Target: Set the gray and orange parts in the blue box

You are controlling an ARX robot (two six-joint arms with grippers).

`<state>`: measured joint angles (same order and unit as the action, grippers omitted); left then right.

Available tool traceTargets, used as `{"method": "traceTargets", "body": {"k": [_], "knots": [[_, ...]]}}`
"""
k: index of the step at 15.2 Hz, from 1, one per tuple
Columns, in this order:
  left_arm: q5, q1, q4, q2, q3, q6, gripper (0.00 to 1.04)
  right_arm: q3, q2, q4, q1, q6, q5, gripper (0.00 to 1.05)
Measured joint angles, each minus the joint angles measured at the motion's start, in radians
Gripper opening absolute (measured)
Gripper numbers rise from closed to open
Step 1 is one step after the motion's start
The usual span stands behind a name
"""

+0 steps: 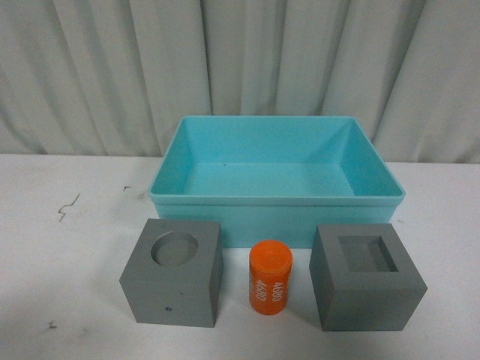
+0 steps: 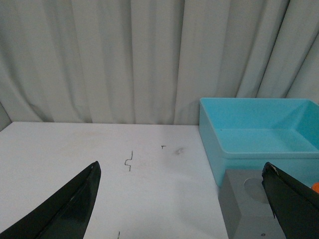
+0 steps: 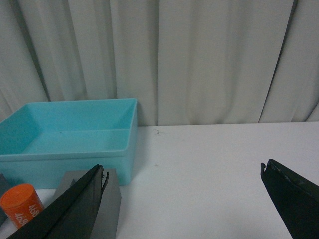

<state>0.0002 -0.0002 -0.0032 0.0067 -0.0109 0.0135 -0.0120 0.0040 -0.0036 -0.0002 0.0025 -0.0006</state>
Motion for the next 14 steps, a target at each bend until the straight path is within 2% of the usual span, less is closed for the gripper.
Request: {"method": "traceTargets", "body": {"k": [14], "knots": [[0.000,0.000,0.000,0.000,0.000,0.000,0.98,0.000,0.000,0.000,0.000,0.000,0.000,0.98]]}}
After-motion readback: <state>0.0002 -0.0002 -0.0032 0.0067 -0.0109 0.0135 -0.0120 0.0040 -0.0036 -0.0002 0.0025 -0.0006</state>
